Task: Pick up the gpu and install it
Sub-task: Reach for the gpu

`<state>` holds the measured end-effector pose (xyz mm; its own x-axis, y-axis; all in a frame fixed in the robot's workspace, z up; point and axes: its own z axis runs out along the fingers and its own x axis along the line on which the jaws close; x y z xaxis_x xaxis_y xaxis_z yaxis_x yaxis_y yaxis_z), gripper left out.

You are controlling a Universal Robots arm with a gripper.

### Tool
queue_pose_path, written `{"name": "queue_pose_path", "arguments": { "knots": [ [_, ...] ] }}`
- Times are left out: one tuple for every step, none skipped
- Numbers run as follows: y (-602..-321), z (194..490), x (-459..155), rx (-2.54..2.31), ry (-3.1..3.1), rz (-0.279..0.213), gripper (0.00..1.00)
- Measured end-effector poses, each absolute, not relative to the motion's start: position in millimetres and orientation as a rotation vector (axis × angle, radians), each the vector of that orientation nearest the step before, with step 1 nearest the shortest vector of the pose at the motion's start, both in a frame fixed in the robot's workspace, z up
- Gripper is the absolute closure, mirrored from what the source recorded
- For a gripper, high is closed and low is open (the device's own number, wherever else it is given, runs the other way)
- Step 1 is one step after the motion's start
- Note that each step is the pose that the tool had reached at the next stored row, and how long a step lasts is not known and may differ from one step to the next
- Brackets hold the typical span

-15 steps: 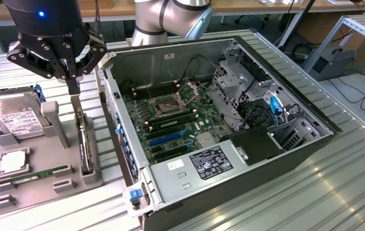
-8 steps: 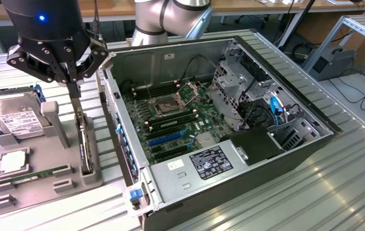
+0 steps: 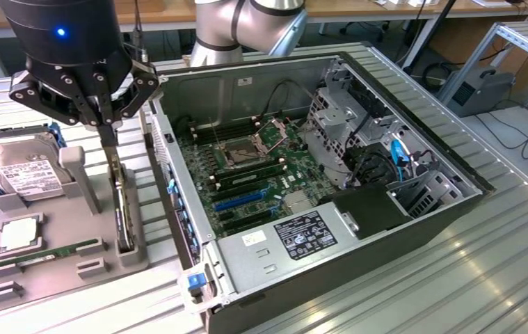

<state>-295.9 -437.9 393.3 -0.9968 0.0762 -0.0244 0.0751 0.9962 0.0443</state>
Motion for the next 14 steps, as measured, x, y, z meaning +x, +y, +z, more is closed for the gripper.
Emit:
{"name": "queue_pose_path", "arguments": {
  "knots": [
    [-439.1,393.3,-295.9,0.118,3.113,0.068,0.89],
    [-440.2,393.3,-295.9,0.118,3.113,0.068,0.89],
    [-441.5,393.3,-295.9,0.118,3.113,0.068,0.89],
    [-442.6,393.2,-295.9,0.118,3.112,0.068,0.89],
    [-443.8,393.2,-295.9,0.118,3.112,0.068,0.89],
    [-445.0,393.3,-295.9,0.118,3.113,0.068,0.89],
    [-446.8,393.3,-295.9,0.118,3.112,0.068,0.89],
    [-447.9,393.2,-295.9,0.118,3.112,0.068,0.89],
    [-449.0,393.3,-295.9,0.118,3.113,0.068,0.89],
    [-450.1,393.3,-295.9,0.118,3.113,0.068,0.89],
    [-451.3,393.3,-295.9,0.118,3.113,0.068,0.89],
    [-452.4,393.3,-295.9,0.118,3.113,0.068,0.89],
    [-453.7,393.3,-295.9,0.118,3.113,0.068,0.89],
    [-455.3,393.3,-295.9,0.118,3.113,0.068,0.89]
  ]
}}
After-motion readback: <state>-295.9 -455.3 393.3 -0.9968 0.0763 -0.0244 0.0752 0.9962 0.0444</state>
